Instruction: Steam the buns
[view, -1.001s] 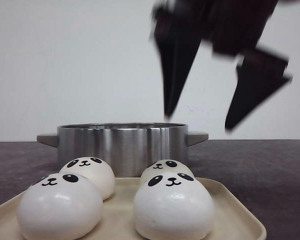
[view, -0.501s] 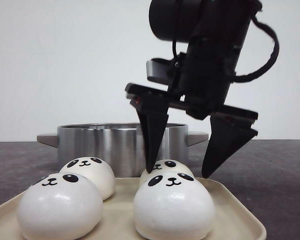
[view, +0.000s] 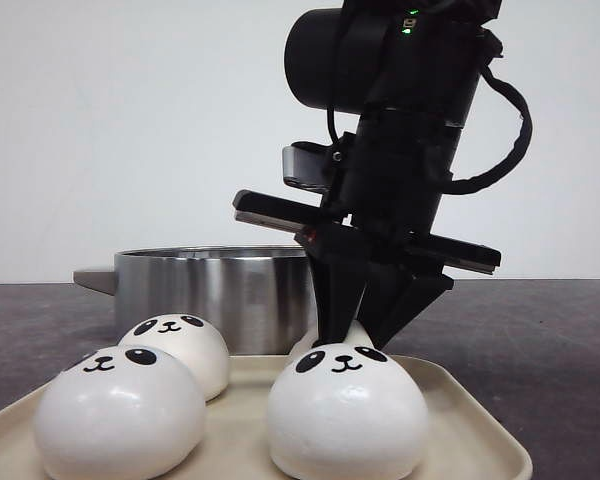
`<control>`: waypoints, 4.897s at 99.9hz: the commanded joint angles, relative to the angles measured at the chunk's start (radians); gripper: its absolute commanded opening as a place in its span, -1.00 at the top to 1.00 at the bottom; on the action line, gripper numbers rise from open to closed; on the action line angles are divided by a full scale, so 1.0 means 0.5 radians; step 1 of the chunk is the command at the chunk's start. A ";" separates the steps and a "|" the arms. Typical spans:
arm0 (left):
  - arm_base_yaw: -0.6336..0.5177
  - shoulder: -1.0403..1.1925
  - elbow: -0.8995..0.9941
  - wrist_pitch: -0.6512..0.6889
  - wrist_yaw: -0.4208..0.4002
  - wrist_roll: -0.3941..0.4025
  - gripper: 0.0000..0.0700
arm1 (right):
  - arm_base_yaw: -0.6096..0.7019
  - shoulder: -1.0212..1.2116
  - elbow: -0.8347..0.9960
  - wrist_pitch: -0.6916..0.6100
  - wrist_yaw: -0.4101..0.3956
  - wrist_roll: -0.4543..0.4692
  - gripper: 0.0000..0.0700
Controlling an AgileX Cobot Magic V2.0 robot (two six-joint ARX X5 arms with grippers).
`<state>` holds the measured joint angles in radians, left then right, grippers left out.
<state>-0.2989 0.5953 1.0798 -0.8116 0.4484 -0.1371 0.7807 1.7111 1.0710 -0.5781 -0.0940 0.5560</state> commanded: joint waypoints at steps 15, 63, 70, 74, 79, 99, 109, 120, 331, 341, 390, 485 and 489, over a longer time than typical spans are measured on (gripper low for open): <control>-0.007 0.010 0.025 -0.011 -0.015 0.036 -0.82 | 0.032 -0.124 0.092 -0.173 0.024 -0.089 1.00; -0.009 0.011 0.025 0.005 -0.030 0.040 -0.82 | 0.030 -0.500 1.009 -0.417 0.079 -0.510 1.00; -0.012 0.011 0.025 0.014 -0.031 0.040 -0.82 | -0.027 -0.385 1.143 -0.419 0.078 -0.583 1.00; -0.017 0.011 0.025 0.024 -0.038 0.040 -0.82 | -0.058 -0.303 1.211 -0.417 0.079 -0.640 1.00; -0.025 0.011 0.025 0.040 -0.048 0.040 -0.82 | -0.098 -0.199 1.289 -0.422 0.087 -0.713 1.00; -0.034 0.011 0.025 0.039 -0.052 0.040 -0.82 | -0.241 0.222 1.469 -0.407 0.086 -0.823 1.00; -0.034 0.011 0.025 0.037 -0.052 0.040 -0.82 | -0.303 0.391 1.472 -0.358 0.086 -0.824 1.00; -0.034 0.011 0.025 0.032 -0.052 0.040 -0.82 | -0.362 0.542 1.471 -0.323 0.092 -0.829 1.00; -0.486 1.235 0.022 -0.371 -0.278 -0.316 -0.67 | 0.091 -0.882 1.646 -0.733 0.613 -1.073 0.74; -0.572 1.422 0.022 -0.275 -0.285 -0.317 -0.67 | 0.098 -1.010 1.647 -0.850 0.726 -1.049 0.74; -0.661 2.048 0.022 0.120 -0.517 -0.341 -0.67 | 0.097 -1.481 1.646 -0.980 0.728 -0.976 0.74; -0.722 1.682 0.414 -0.041 0.036 -0.446 0.97 | 0.097 -1.503 1.646 -1.089 0.726 -0.875 0.74; -0.721 1.657 0.491 -0.024 -0.055 -0.445 0.97 | 0.097 -1.503 1.646 -1.073 0.719 -0.871 0.74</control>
<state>-0.6571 1.4185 1.2690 -0.8387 0.4728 -0.3569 0.8192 0.9504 1.8767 -1.1347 0.2657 0.0967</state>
